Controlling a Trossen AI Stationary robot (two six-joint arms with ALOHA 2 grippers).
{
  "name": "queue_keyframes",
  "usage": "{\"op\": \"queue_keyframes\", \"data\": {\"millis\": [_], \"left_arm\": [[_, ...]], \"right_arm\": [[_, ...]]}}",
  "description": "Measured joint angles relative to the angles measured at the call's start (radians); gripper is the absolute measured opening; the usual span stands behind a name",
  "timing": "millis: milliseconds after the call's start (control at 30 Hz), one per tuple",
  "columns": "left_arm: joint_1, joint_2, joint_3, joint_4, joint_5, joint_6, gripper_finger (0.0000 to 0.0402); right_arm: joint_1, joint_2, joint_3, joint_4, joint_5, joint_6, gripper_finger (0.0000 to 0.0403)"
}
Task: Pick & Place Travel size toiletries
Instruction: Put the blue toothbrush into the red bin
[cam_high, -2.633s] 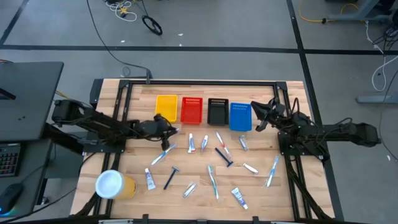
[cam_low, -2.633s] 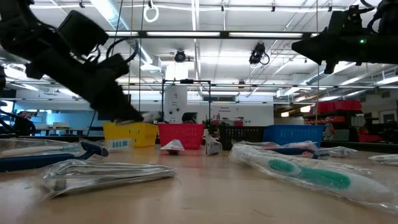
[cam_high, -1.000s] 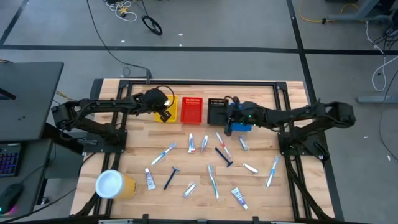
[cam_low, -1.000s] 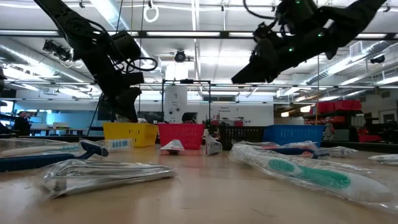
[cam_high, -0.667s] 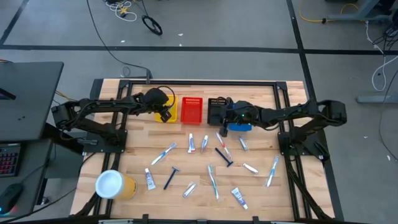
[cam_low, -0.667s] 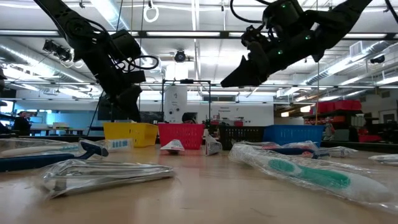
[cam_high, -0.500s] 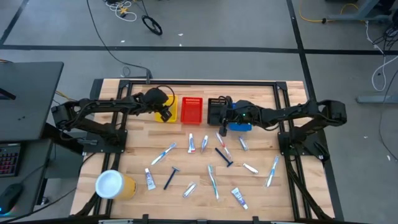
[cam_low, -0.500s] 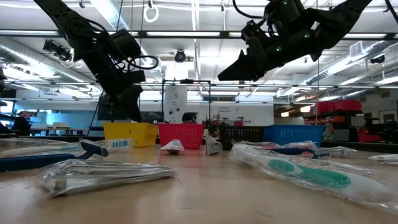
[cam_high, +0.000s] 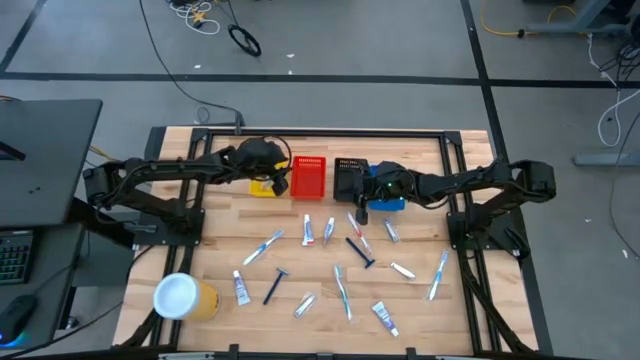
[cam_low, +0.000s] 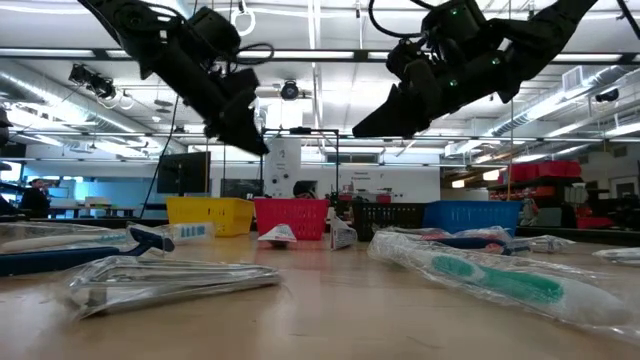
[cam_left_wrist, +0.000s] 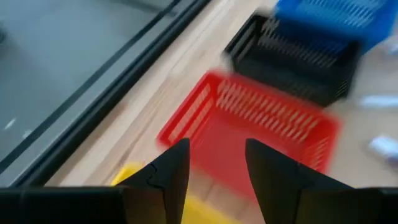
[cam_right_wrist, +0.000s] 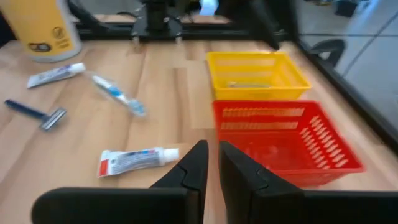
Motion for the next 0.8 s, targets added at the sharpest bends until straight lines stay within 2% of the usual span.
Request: {"op": "queue_keyframes", "data": {"millis": [167, 233, 367, 500, 800], "left_arm": [[-0.044, 0.000, 0.002, 0.121, 0.149, -0.001, 0.0161], [-0.062, 0.000, 0.002, 0.124, 0.168, 0.010, 0.0160], [-0.084, 0.000, 0.002, 0.091, 0.107, 0.095, 0.0160], [-0.088, 0.000, 0.002, 0.039, 0.014, 0.100, 0.0160], [-0.089, 0.000, 0.002, 0.026, 0.069, 0.081, 0.0160]], "right_arm": [[0.008, 0.023, 0.000, 0.021, -0.008, -0.014, 0.0045], [0.011, 0.027, 0.000, 0.056, -0.003, -0.018, 0.0045], [0.022, 0.027, 0.000, 0.136, -0.003, -0.003, 0.0044], [0.037, 0.027, 0.000, 0.174, -0.002, 0.000, 0.0044], [0.027, 0.027, 0.000, 0.196, -0.001, 0.064, 0.0046]]}}
